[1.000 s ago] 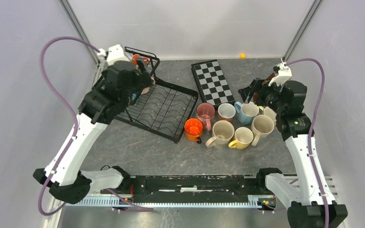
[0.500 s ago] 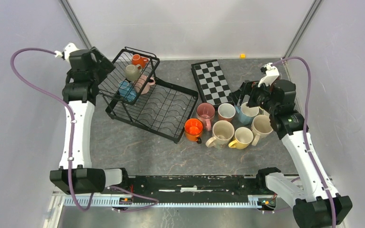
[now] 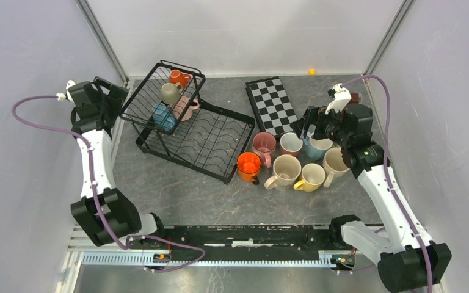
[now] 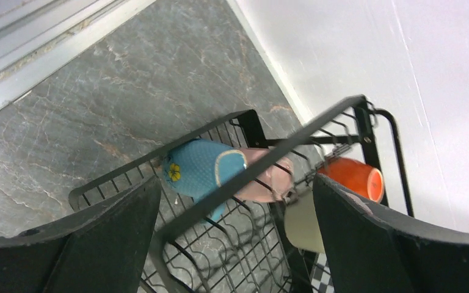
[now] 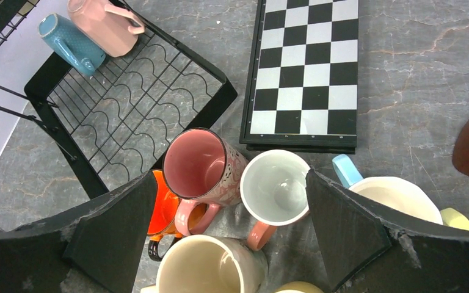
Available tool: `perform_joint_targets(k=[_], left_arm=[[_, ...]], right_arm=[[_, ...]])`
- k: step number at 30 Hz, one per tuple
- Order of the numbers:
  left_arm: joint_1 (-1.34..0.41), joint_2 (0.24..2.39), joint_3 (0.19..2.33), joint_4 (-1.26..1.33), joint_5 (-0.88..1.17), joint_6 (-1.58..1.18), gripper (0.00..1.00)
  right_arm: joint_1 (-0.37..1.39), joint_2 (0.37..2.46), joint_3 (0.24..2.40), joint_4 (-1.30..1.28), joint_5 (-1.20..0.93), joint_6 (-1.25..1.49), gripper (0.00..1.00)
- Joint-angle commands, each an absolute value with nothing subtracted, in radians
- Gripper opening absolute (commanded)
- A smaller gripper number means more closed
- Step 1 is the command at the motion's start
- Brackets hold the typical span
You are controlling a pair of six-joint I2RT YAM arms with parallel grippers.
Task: Unload the cups from the dish rack
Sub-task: Move the cup to the dish rack.
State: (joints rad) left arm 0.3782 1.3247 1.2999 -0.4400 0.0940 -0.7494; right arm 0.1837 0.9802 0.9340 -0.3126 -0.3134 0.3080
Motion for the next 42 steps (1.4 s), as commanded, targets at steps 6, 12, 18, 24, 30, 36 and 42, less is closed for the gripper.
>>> perform_joint_targets(k=[6, 12, 18, 24, 30, 36, 42], left_arm=[[0.486, 1.347, 1.112, -0.058, 0.231, -1.027, 1.0], [0.522, 1.357, 0.979, 0.151, 0.246, -1.21, 1.0], [0.523, 1.381, 0.882, 0.267, 0.212, -1.397, 0.98], [0.523, 1.403, 0.805, 0.309, 0.177, -1.526, 0.92], [0.523, 1.469, 0.736, 0.435, 0.206, -1.588, 0.73], [0.511, 1.539, 0.703, 0.548, 0.234, -1.597, 0.63], [0.479, 1.591, 0.668, 0.663, 0.227, -1.621, 0.6]], right_arm=[[0.213, 0.975, 0.924, -0.242, -0.306, 0.289, 0.98], [0.229, 0.985, 0.911, -0.225, -0.3, 0.291, 0.98], [0.249, 0.988, 0.901, -0.209, -0.286, 0.294, 0.98], [0.262, 0.993, 0.884, -0.188, -0.279, 0.297, 0.98], [0.277, 1.005, 0.872, -0.17, -0.276, 0.298, 0.98], [0.297, 1.023, 0.857, -0.143, -0.272, 0.299, 0.98], [0.324, 1.047, 0.847, -0.114, -0.268, 0.305, 0.98]])
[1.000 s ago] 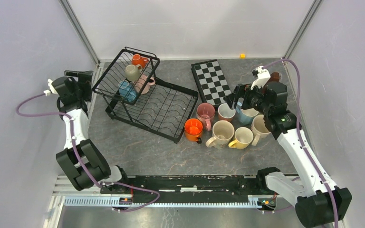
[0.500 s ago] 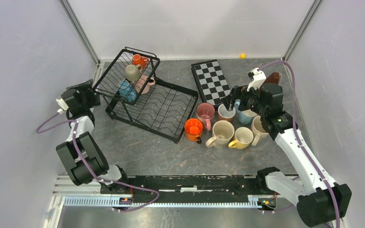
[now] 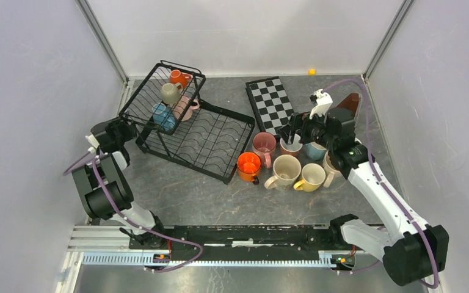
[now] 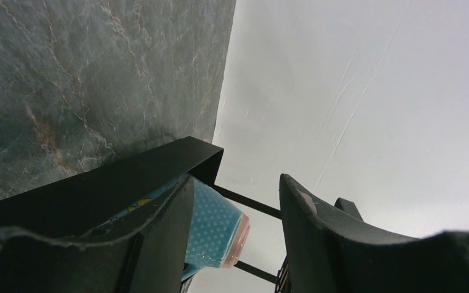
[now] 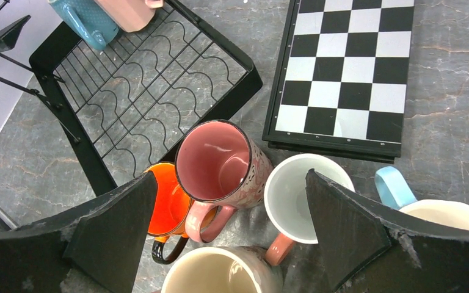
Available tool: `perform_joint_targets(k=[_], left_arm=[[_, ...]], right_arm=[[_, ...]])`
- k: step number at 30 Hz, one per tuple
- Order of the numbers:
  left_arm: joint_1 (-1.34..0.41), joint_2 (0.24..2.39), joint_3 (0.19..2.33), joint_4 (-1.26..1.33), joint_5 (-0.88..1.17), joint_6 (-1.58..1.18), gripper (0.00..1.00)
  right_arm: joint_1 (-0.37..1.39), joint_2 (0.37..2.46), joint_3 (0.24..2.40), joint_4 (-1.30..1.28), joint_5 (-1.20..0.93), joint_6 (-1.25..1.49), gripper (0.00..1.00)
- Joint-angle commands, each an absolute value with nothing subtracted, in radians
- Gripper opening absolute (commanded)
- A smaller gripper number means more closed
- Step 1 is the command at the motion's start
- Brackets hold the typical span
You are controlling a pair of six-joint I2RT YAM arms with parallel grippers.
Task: Unload the cups from the dish rack
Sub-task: Move the cup to the dish rack.
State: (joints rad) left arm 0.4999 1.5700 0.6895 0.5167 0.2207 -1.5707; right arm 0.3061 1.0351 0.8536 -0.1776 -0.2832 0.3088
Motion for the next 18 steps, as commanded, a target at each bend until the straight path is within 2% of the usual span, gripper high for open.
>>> perform_joint_targets(k=[1, 7, 13, 18], left_arm=[[0.471, 1.592, 0.661, 0.681, 0.219, -1.622, 0.6], [0.422, 1.64, 0.618, 0.821, 0.145, -1.642, 0.58], [0.381, 1.721, 0.633, 0.915, 0.095, -1.657, 0.47], [0.356, 1.779, 0.653, 0.978, 0.072, -1.663, 0.42]], right_arm=[[0.327, 1.049, 0.846, -0.112, -0.268, 0.305, 0.98], [0.339, 1.06, 0.842, -0.098, -0.267, 0.296, 0.98], [0.352, 1.073, 0.844, -0.086, -0.266, 0.289, 0.98], [0.362, 1.08, 0.831, -0.064, -0.269, 0.286, 0.98]])
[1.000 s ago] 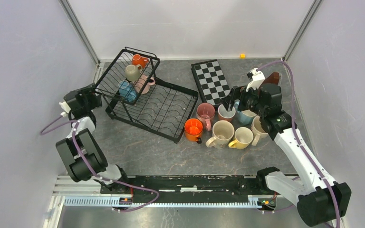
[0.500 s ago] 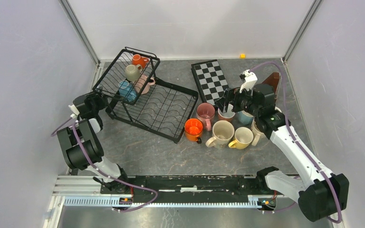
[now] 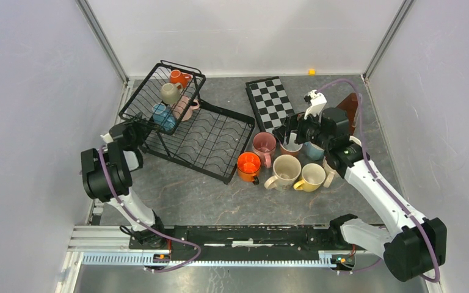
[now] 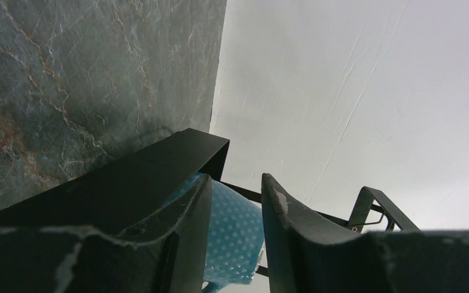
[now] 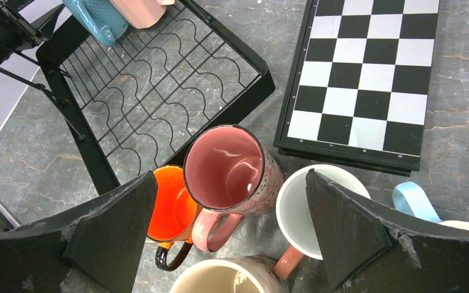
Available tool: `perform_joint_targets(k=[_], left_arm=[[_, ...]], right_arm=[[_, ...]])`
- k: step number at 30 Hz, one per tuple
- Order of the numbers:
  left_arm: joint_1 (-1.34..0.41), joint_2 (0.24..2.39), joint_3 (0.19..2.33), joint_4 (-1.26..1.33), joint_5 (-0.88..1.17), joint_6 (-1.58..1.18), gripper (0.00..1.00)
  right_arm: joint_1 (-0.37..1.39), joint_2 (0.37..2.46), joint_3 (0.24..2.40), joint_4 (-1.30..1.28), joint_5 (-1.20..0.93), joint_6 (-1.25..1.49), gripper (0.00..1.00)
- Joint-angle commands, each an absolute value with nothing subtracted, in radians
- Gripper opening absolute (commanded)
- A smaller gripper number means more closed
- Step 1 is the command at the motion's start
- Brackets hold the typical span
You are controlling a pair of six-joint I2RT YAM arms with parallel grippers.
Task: Unload the cups from the dish rack
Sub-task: Move the cup to the dish rack.
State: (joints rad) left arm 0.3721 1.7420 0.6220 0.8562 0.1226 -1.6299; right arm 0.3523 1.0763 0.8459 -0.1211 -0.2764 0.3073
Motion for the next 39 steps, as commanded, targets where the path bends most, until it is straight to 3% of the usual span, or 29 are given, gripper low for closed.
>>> perform_joint_targets(k=[1, 14, 39], left_arm=[[0.351, 1.787, 0.657, 0.984, 0.066, -1.662, 0.41], [0.301, 1.932, 0.75, 1.097, 0.053, -1.662, 0.35], [0.206, 1.951, 0.741, 1.106, 0.089, -1.592, 0.32]], right_arm=[[0.364, 1.081, 0.83, -0.061, -0.269, 0.285, 0.98], [0.385, 1.094, 0.818, -0.039, -0.276, 0.271, 0.98], [0.406, 1.066, 0.77, -0.022, -0.28, 0.271, 0.98]])
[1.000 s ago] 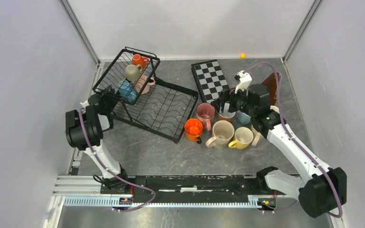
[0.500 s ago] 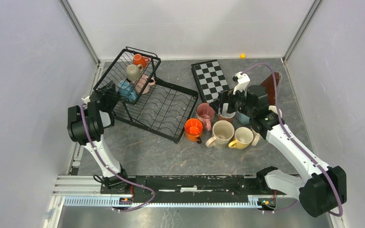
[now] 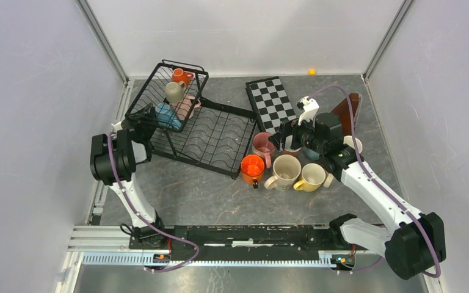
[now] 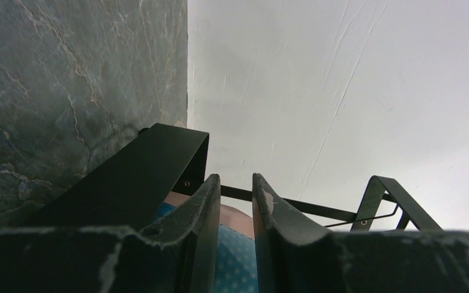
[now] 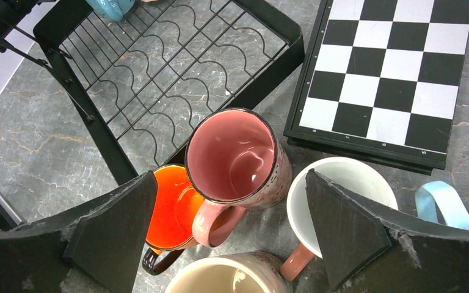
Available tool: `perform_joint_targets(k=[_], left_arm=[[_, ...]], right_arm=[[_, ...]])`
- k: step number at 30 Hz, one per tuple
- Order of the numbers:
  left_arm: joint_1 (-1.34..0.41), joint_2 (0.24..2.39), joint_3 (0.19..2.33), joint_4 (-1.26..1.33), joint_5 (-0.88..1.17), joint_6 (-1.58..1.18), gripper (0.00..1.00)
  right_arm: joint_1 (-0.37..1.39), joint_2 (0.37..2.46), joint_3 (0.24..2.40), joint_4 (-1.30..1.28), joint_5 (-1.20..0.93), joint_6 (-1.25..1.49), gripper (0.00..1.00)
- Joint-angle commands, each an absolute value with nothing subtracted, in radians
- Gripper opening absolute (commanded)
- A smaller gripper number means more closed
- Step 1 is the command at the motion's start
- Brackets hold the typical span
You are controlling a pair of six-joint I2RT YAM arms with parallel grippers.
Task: Unload the cups from the dish rack
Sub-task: Move the cup to the dish rack.
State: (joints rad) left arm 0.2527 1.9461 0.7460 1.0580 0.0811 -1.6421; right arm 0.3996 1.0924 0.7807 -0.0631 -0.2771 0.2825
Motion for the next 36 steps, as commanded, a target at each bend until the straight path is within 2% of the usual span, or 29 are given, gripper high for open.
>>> perform_joint_targets(k=[1, 21, 36], left_arm=[[0.202, 1.951, 0.74, 1.106, 0.091, -1.59, 0.32], [0.136, 1.94, 0.613, 1.218, 0.166, -1.606, 0.3], [0.137, 1.976, 0.609, 1.254, 0.299, -1.606, 0.28]], right_arm=[[0.406, 1.066, 0.767, -0.02, -0.281, 0.273, 0.98], [0.454, 1.153, 0.765, 0.101, -0.324, 0.314, 0.98], [0.525, 1.522, 1.0, 0.335, -0.447, 0.332, 0.98]])
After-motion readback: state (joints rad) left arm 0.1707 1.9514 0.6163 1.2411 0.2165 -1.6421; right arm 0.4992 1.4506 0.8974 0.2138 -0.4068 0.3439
